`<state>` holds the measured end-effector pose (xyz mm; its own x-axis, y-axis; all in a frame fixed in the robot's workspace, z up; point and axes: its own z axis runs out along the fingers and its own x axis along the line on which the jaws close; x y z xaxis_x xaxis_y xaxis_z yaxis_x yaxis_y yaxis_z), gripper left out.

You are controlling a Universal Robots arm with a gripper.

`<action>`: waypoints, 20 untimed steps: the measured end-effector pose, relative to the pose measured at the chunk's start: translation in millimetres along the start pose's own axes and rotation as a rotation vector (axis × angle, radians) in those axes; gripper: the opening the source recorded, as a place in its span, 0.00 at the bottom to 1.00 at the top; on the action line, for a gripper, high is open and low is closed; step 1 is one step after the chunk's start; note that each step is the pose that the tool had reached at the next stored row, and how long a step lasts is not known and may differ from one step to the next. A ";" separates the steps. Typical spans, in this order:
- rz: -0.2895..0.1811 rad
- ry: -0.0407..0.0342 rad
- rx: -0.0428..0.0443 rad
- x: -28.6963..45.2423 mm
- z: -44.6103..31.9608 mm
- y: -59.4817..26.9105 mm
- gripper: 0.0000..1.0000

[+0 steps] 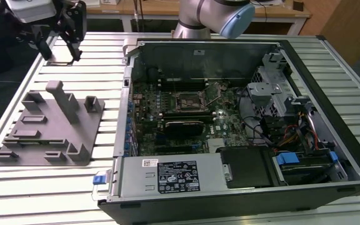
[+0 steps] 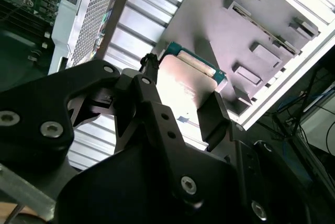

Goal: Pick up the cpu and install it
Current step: 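Pick up the cpu and move it towards the insertion slot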

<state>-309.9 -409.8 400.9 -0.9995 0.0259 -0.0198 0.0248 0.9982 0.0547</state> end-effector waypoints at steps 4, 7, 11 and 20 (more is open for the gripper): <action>0.000 0.0000 0.0000 -9.3 0.2 0.2 0.55; 0.000 0.0000 0.0000 -16.2 0.4 0.4 0.55; 0.000 0.0001 0.0001 -25.6 0.5 0.7 0.55; 0.000 0.0001 0.0001 -48.1 1.0 1.3 0.55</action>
<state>-261.8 -409.7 401.0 -0.9995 0.0260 -0.0197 0.0248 0.9982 0.0546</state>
